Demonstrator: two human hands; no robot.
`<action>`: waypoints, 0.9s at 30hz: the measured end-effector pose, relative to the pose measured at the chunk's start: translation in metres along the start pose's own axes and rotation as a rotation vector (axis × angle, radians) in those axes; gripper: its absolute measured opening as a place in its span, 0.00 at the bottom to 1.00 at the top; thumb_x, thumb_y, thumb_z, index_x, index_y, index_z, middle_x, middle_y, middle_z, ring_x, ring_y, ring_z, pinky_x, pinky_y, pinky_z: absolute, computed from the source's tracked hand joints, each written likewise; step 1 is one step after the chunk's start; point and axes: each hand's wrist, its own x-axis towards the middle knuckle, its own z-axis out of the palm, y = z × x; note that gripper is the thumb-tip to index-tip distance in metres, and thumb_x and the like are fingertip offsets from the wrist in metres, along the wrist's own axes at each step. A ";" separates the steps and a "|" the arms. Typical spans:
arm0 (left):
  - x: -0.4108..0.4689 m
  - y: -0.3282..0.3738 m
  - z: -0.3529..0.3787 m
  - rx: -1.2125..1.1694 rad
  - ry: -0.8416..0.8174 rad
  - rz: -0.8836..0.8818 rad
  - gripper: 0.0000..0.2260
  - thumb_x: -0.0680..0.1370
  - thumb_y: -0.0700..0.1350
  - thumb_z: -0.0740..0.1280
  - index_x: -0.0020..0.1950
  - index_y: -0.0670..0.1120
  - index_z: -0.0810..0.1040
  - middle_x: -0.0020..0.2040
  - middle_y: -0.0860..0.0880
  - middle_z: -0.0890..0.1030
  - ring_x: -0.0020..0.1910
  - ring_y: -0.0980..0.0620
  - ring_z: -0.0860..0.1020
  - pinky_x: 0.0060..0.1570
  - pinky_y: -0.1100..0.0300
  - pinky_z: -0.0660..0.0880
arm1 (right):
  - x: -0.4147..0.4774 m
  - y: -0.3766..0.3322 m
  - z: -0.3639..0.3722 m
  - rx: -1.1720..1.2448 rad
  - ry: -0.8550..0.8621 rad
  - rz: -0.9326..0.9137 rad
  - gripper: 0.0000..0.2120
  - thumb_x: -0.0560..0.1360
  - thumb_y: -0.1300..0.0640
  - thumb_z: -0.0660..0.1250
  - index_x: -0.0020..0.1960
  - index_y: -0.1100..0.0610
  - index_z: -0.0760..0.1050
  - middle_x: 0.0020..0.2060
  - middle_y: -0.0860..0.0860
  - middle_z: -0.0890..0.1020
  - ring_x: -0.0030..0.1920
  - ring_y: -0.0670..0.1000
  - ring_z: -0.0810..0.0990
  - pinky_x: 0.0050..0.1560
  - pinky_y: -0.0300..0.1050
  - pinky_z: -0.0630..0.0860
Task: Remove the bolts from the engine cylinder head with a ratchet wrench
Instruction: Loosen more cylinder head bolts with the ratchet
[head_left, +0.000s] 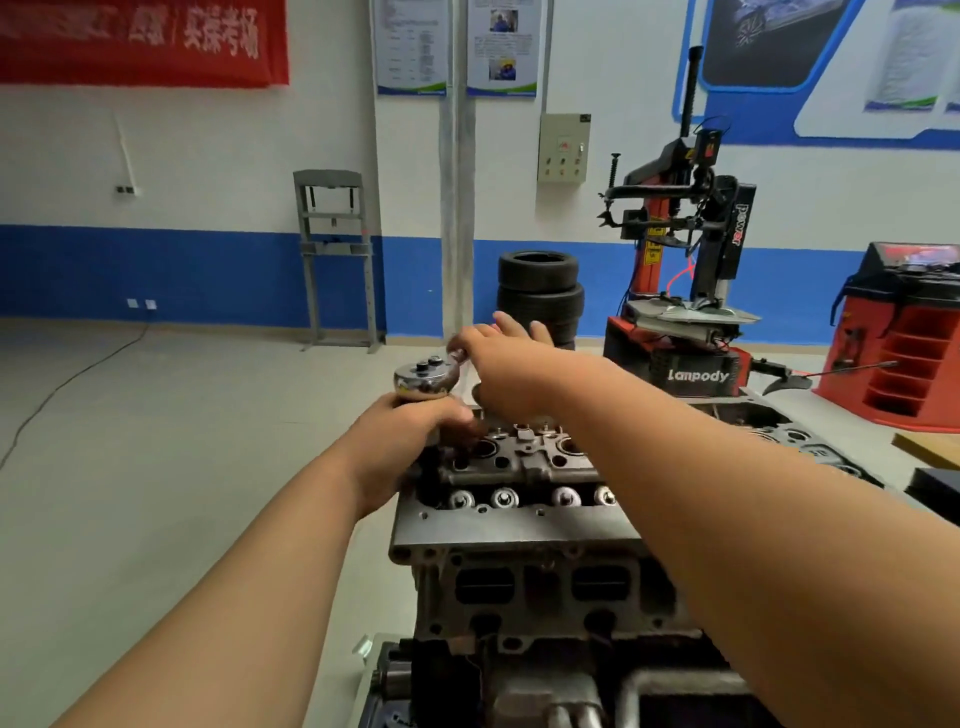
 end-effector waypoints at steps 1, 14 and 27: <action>0.000 0.001 -0.003 0.029 -0.029 -0.028 0.08 0.64 0.49 0.69 0.39 0.50 0.84 0.46 0.46 0.86 0.52 0.46 0.82 0.57 0.47 0.73 | 0.015 -0.009 0.002 0.015 -0.001 -0.058 0.32 0.73 0.56 0.69 0.72 0.49 0.58 0.74 0.48 0.61 0.76 0.55 0.45 0.71 0.61 0.43; 0.004 -0.001 0.023 0.275 0.384 0.077 0.10 0.73 0.41 0.61 0.31 0.43 0.71 0.30 0.40 0.73 0.33 0.38 0.73 0.39 0.42 0.75 | -0.060 -0.010 -0.002 0.018 0.145 0.180 0.25 0.74 0.65 0.62 0.68 0.57 0.61 0.64 0.55 0.65 0.48 0.58 0.75 0.39 0.49 0.70; -0.003 -0.008 0.025 0.167 0.378 0.063 0.12 0.72 0.46 0.67 0.28 0.47 0.76 0.21 0.47 0.73 0.23 0.49 0.73 0.35 0.52 0.74 | -0.115 -0.003 -0.013 0.184 0.130 0.161 0.25 0.77 0.59 0.60 0.72 0.52 0.57 0.63 0.53 0.65 0.51 0.54 0.75 0.50 0.50 0.75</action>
